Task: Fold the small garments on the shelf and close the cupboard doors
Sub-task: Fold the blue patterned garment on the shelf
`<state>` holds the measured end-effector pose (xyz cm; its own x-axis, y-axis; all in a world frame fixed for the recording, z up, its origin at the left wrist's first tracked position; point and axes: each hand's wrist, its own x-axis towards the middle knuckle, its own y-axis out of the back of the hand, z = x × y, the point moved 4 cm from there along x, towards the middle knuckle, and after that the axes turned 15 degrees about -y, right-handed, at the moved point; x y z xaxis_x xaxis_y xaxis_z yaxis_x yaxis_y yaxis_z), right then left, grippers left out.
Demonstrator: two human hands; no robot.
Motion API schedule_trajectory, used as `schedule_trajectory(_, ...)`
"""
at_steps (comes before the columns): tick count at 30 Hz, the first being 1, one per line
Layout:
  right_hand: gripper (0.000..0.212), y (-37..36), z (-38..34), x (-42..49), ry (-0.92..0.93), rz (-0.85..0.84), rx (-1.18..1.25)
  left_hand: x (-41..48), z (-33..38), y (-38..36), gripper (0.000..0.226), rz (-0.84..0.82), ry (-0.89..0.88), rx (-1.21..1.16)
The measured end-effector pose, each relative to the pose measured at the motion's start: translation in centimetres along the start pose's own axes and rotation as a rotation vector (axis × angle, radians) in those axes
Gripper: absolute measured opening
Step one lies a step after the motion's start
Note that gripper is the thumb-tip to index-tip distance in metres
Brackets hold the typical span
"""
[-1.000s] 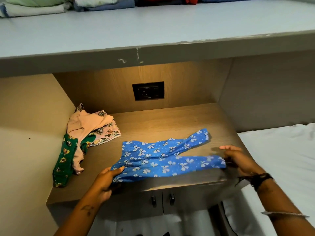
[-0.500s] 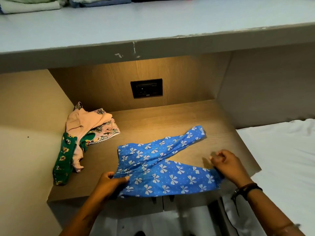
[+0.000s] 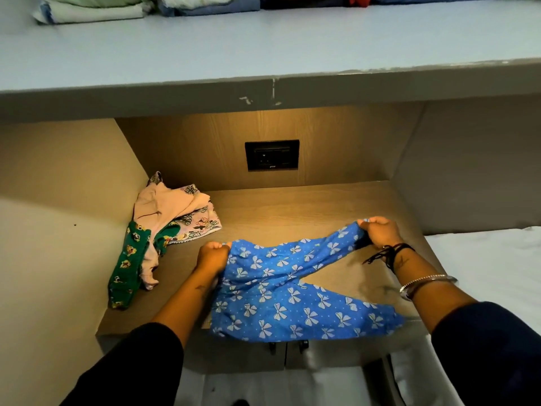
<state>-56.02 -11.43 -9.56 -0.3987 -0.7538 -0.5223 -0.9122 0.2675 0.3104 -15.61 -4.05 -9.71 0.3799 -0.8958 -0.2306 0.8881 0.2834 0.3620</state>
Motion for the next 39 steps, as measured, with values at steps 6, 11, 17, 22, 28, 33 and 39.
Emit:
schedule_trajectory(6, 0.014, 1.0, -0.7, 1.1, -0.026, 0.009, 0.286, 3.5, 1.5, -0.1, 0.020, 0.028, -0.016, -0.282)
schedule_trajectory(11, 0.014, 1.0, -1.3, 1.9, 0.068, 0.068, 0.159, 6.1, 2.9, -0.8, 0.014, 0.099, -0.001, -0.413)
schedule_trajectory(17, 0.013, -0.3, -1.5, 3.2, 0.104, 0.089, -0.011, 8.3, 2.9, -1.7, 0.017, 0.179, -0.028, -0.343)
schedule_trajectory(22, 0.053, -0.5, -1.9, 3.9, 0.035, -0.015, -0.221, 8.6, 3.5, -2.6, 0.059, 0.102, -0.082, -0.147)
schedule_trajectory(28, 0.034, 0.8, -0.8, 0.0, 0.213, 0.173, -0.264, 4.3, 2.4, -2.0, 0.053, -0.026, -0.386, 0.327)
schedule_trajectory(33, 0.025, 2.3, 7.1, -11.1, 0.600, 0.355, -0.447, -1.3, -0.4, 2.0, 0.060, -0.445, -0.894, 0.744)
schedule_trajectory(39, 0.064, 2.8, 21.6, -15.2, -0.049, 0.061, 0.048, -0.6, -3.5, 5.7, 0.063, -0.733, -1.044, 0.945)
